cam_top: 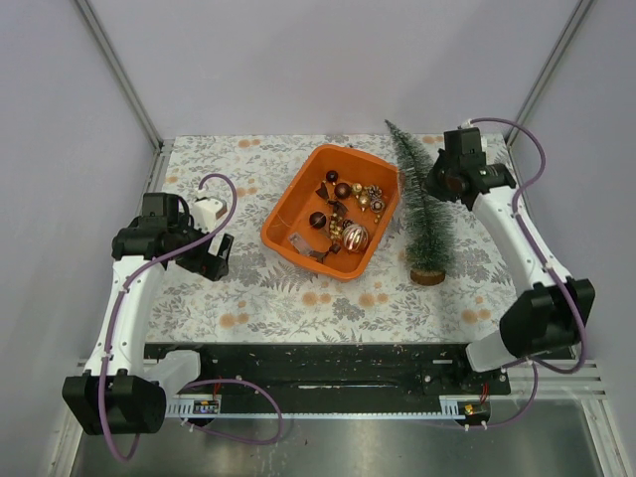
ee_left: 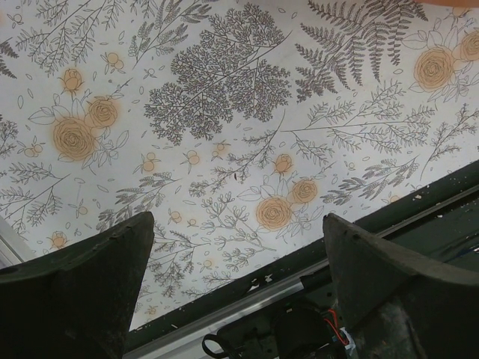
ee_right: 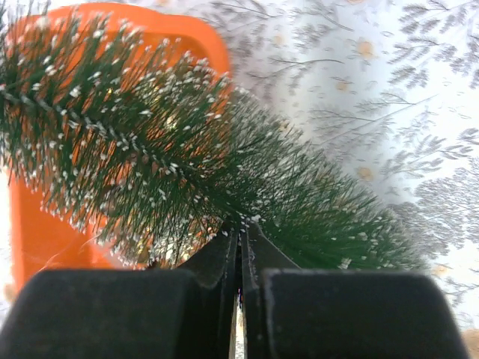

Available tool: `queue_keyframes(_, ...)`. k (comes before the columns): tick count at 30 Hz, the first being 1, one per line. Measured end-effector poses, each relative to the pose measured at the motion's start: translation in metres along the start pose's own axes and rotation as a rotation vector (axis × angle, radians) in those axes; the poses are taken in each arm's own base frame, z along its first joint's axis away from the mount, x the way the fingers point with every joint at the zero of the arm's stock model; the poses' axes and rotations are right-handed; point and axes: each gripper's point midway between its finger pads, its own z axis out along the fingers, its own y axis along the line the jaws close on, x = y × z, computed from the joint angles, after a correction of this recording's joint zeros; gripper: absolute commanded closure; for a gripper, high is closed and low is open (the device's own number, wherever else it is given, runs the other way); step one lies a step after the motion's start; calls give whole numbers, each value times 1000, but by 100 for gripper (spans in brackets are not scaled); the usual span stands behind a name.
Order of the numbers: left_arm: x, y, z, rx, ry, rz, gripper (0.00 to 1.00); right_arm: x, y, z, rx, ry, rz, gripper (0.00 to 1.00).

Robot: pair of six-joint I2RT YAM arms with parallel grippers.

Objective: Decorate the small christmas tree

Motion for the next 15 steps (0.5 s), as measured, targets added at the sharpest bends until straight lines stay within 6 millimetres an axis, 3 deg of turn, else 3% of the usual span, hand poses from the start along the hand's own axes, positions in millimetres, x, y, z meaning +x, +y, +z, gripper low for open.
queue_keyframes(3, 0, -1, 0, 3, -1, -1, 1, -2, 20, -28, -92, -82, 8, 100)
queue_keyframes(6, 0, -1, 0, 3, -2, -1, 1, 8, 21, -50, -157, -138, 27, 100)
queue_keyframes(10, -1, 0, 0, 3, -4, -3, 1, 23, 11, -57, -198, -177, 67, 100)
queue_keyframes(15, -3, -2, 2, 13, -9, -11, 1, 32, 15, -58, -276, -236, 88, 100)
